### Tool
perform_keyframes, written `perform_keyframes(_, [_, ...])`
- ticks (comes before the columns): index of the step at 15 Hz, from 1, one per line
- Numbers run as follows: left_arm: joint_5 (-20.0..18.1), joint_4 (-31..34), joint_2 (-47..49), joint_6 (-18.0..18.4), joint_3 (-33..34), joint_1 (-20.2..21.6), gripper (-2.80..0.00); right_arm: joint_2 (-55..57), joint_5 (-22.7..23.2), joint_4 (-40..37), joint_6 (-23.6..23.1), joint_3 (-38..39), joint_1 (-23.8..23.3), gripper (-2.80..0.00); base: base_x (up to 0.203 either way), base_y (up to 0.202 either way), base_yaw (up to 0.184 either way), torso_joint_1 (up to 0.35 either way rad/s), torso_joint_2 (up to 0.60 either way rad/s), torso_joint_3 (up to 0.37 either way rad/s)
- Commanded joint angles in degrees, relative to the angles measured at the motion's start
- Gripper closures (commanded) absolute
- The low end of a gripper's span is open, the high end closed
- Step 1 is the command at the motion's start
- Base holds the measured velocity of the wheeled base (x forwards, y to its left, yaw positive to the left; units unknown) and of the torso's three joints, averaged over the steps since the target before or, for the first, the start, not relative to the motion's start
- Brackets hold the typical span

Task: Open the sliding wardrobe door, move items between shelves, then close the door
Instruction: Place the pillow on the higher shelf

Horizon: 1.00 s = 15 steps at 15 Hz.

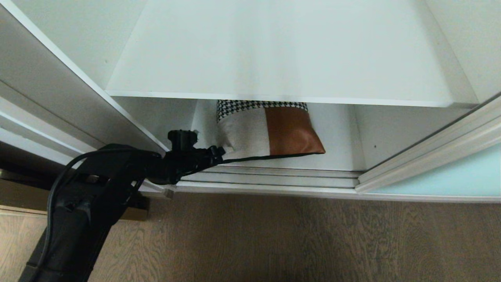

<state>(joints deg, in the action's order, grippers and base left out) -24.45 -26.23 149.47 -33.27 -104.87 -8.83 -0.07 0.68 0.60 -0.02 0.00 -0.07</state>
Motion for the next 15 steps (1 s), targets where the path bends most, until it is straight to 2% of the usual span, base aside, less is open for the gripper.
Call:
perform_keyframes(1, [-0.2,-0.1,-3.0,-0.4,4.0,0.5,0.0,0.1,0.0,0.0,-0.1,0.0,0.0,0.0,0.0,0.0,0.0,0.0,0.0,0.0])
perform_keyframes(6, [-0.1,-0.9,-0.7,-1.6,2.3,0.8,0.0,0.1,0.1,0.0,0.0,0.0,0.0,0.0,0.0,0.0,0.0,0.0,0.0,0.0])
perform_keyframes(10, [2.1,-3.5,2.0,-1.6,1.1,1.2,0.0,0.1,0.0,0.0,0.0,0.0,0.1,0.0,0.0,0.0,0.0,0.0,0.0,0.0])
perform_keyframes(15, [3.5,-2.3,3.5,-1.7,-1.8,1.2,0.0,0.0,-0.3,-0.5,-0.9,-0.1,0.0,0.0,0.0,0.0,0.0,0.0,0.0,0.0])
